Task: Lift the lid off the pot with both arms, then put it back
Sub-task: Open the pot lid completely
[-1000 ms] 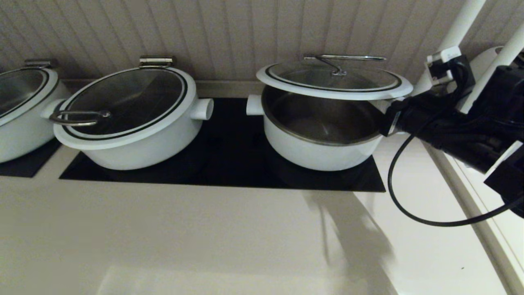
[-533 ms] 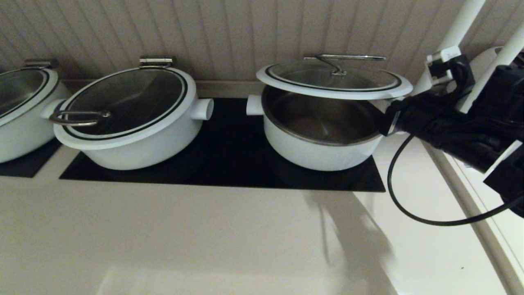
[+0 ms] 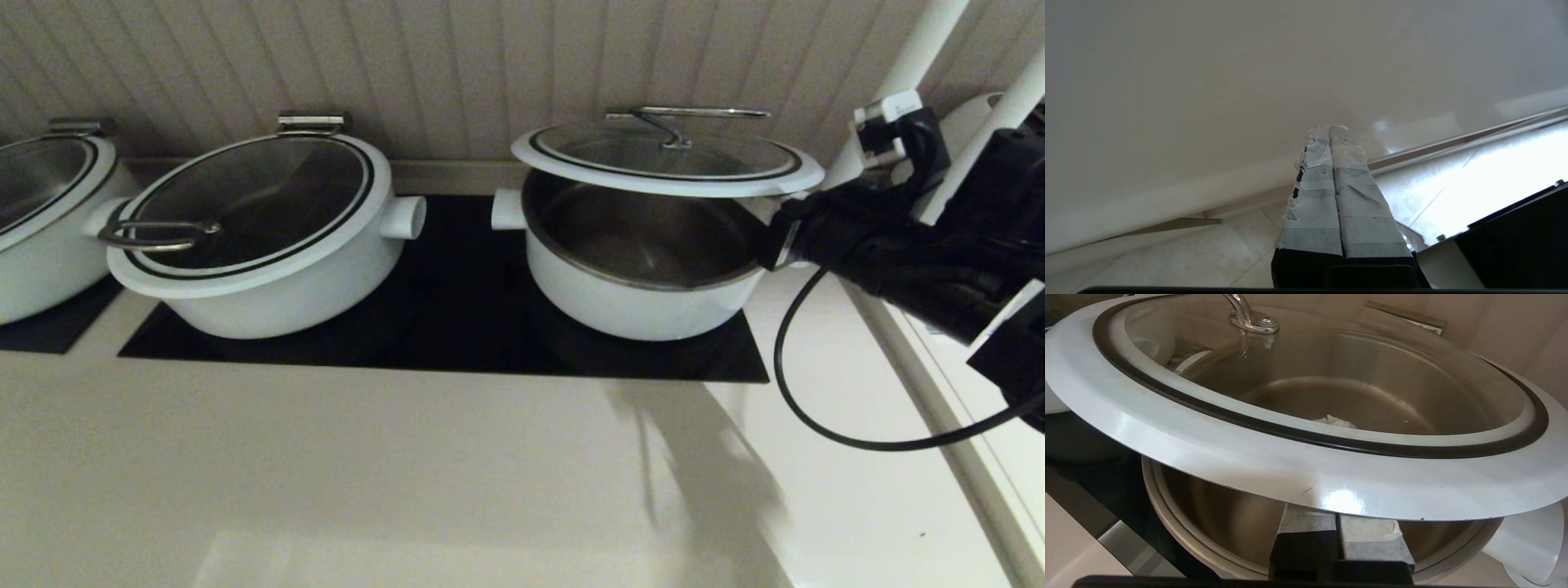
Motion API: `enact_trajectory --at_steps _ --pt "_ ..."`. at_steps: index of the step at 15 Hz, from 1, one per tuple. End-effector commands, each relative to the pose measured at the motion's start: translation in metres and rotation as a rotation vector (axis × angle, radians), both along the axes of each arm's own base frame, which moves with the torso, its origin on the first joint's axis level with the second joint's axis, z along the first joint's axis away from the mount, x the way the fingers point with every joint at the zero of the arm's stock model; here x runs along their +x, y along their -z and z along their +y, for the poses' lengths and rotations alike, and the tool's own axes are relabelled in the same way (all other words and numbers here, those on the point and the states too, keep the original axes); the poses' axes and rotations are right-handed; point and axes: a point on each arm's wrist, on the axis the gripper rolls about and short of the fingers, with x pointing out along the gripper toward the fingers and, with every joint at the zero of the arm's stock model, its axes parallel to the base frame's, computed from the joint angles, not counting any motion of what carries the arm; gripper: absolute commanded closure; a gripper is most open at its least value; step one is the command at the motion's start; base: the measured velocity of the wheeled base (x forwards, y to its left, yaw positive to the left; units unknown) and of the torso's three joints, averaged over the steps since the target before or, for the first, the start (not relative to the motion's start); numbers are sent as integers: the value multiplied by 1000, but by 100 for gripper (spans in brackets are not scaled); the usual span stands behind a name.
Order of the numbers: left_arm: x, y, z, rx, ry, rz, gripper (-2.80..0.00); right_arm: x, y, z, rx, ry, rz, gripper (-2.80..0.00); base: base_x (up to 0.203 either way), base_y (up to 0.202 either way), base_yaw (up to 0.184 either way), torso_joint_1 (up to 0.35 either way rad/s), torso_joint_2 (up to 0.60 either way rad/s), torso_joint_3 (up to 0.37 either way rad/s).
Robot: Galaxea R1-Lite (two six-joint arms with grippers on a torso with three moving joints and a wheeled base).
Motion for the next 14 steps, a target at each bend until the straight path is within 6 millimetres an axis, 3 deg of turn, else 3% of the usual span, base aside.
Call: enact_trajectory --at_steps 1,9,14 --pt "0 0 0 24 12 -3 0 1 0 0 1 -2 -6 0 0 0 0 0 0 0" --pt "2 0 -1 25 8 13 0 1 0 1 1 -1 -5 0 0 0 0 0 0 0" --pt "4 0 -2 18 -88 43 0 2 0 1 0 -1 -4 0 0 0 0 0 0 0"
